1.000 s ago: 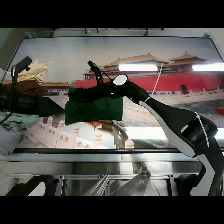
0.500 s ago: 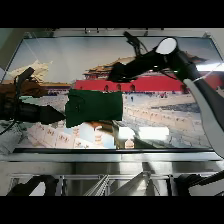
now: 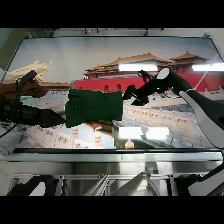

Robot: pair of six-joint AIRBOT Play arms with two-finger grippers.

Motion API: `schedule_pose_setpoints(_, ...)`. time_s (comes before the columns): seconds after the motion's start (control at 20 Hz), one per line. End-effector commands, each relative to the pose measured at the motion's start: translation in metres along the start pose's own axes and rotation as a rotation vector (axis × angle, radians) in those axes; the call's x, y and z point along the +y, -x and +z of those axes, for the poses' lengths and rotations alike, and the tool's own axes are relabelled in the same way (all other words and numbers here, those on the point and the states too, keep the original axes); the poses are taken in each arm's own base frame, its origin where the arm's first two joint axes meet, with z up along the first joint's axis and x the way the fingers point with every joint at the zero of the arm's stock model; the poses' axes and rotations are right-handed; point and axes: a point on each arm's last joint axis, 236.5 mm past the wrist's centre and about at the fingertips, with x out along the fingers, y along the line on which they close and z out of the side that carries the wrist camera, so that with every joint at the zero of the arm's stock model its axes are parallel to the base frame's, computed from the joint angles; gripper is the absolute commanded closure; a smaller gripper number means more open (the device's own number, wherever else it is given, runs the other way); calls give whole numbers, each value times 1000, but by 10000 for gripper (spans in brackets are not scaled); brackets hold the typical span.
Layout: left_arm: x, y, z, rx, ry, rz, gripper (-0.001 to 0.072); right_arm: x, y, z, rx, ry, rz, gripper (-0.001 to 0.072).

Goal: Fold the shirts.

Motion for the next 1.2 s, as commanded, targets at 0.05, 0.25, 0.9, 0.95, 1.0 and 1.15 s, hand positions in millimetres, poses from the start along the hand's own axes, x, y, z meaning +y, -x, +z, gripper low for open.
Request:
schedule_pose_setpoints(0.05,-1,0,-3,10,0,-4,690,24,-39,1,19,-82,180,74)
schedule_pose_setpoints(0.25,-1,0,-3,10,0,-3,690,31,-59,-3,19,-96,190,75)
schedule_pose_setpoints(0.9,-3,0,-7,31,0,-12,690,-38,97,41,-181,-56,-4,694)
schedule_pose_setpoints(0.95,-3,0,-7,31,0,-12,690,-75,149,45,-258,-97,-121,694)
schedule_pose_setpoints(1.0,-3,0,-7,30,0,-12,690,-117,204,43,-339,-151,-245,694)
schedule_pose_setpoints(1.15,-2,0,-3,13,-1,-6,690,-238,351,-2,-524,-355,-606,694)
